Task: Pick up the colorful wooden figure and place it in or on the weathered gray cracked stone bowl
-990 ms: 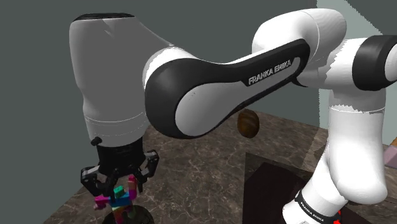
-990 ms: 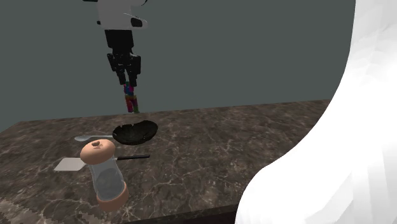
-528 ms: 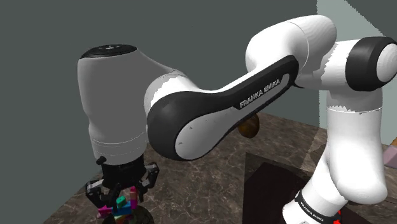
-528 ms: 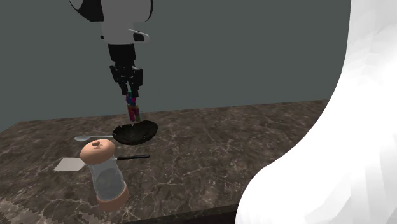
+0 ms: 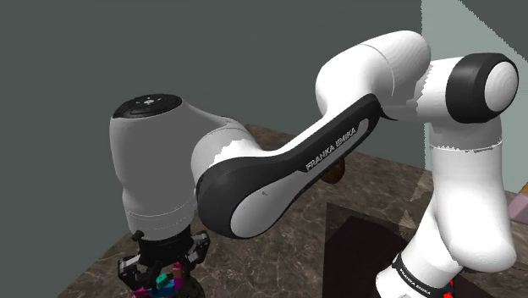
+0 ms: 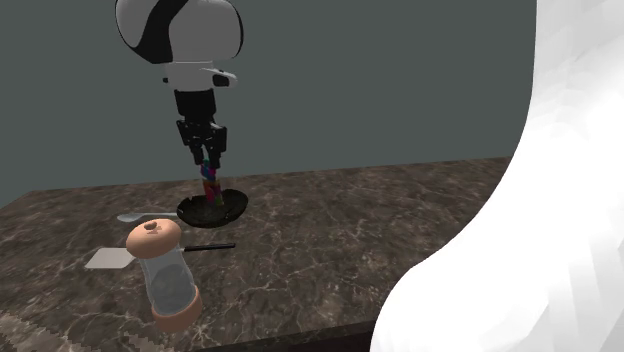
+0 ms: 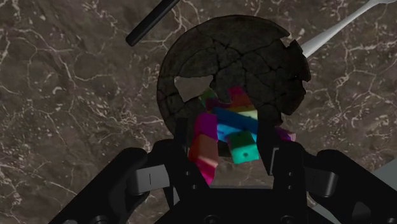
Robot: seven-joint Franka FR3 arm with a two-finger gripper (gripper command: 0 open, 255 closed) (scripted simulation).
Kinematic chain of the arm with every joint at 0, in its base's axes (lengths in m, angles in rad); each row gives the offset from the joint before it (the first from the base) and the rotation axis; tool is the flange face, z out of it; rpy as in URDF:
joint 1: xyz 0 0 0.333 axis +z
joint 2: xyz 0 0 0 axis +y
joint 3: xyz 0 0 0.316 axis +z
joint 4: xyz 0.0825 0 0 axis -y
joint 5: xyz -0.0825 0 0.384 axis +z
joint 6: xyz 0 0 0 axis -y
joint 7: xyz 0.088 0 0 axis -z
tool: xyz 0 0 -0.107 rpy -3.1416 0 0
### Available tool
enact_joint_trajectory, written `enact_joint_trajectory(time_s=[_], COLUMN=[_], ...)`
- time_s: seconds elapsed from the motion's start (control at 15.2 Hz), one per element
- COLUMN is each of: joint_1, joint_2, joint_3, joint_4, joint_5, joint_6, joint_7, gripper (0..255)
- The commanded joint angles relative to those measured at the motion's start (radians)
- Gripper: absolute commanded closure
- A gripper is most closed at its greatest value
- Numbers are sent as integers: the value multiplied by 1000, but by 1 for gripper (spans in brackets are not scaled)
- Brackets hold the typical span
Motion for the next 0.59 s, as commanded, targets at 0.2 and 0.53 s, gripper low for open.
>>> enact_joint_trajectory(time_s=[0.2,0.53], joint_1=[-1,-1], joint_2=[3,2], joint_3=[-2,-2], joint_4=[-8,-8], joint_5=[-3,-3], joint_6=[10,10], joint_7=[2,2], gripper=[255,0])
